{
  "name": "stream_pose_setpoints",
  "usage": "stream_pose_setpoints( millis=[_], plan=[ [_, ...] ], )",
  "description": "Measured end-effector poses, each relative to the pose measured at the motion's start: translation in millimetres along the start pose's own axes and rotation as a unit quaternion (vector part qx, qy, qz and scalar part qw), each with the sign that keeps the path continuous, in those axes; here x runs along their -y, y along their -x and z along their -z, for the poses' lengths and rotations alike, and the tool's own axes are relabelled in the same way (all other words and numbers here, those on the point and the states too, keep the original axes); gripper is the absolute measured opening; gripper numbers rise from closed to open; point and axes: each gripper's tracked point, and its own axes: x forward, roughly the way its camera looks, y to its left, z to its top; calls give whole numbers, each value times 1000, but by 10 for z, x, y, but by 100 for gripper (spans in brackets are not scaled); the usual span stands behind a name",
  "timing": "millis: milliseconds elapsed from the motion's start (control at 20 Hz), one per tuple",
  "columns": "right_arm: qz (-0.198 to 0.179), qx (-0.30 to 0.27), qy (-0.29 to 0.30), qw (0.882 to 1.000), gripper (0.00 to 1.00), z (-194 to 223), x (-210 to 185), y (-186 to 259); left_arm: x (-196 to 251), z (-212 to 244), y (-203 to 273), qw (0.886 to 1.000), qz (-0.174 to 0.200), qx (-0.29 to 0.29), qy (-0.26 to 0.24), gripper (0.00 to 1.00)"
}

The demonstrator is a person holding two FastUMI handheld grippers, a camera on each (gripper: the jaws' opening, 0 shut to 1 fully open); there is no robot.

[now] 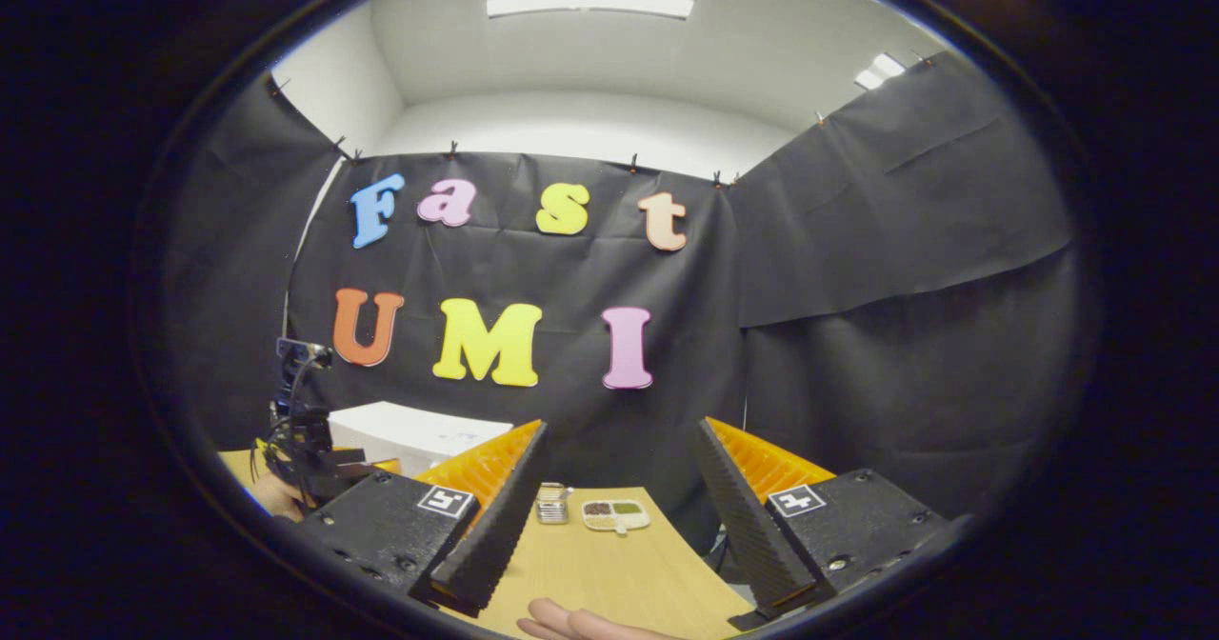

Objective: Open the microwave oven with the left hand, put the food in, and close the microwave oven.

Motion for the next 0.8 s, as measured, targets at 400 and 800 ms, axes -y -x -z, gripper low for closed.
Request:
stream_pose_setpoints(
  millis=[400,800],
  plan=[
    [-35,-7,-20,999,98,267,-37,31,34,577,-872,1000,-10,-17,-13,91],
    [-17,-8,-23,1000,98,486,312,-20,28,770,-1268,999,-21,-20,13,87]
  ],
)
